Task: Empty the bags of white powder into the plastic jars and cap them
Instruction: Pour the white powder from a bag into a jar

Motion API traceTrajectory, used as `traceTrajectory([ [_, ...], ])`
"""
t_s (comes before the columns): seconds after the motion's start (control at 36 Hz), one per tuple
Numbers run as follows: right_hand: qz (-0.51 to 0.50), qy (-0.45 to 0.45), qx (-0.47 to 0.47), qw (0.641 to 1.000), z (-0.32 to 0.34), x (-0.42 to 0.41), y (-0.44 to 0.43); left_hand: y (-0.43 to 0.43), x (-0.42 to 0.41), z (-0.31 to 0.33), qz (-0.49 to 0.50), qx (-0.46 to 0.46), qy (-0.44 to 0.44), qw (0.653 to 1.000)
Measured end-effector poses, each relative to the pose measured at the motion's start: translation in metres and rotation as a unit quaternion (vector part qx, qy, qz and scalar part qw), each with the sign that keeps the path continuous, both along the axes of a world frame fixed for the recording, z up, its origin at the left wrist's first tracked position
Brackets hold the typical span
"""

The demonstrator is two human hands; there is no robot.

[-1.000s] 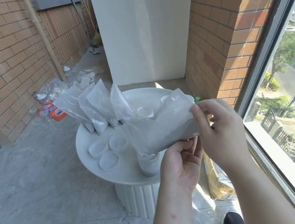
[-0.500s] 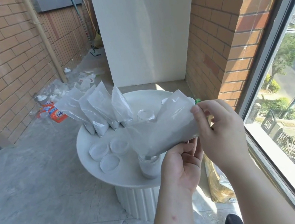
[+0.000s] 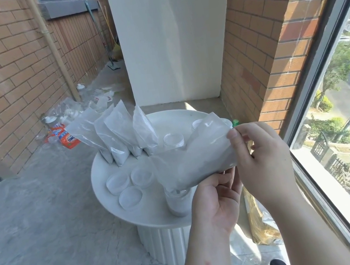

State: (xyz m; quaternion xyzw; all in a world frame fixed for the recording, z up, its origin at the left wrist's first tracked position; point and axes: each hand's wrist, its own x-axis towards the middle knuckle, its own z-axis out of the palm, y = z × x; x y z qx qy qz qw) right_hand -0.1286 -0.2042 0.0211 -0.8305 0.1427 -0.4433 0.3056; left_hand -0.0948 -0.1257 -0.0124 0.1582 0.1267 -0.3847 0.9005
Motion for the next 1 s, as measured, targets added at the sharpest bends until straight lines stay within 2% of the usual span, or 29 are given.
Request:
traceTrajectory([
  [1.0,-0.013,0.012,0.007,1.0,-0.0013,-0.0094,-0.0013,-0.0015,-0.0057,-0.0001,0.029,0.025,0.04,0.998],
])
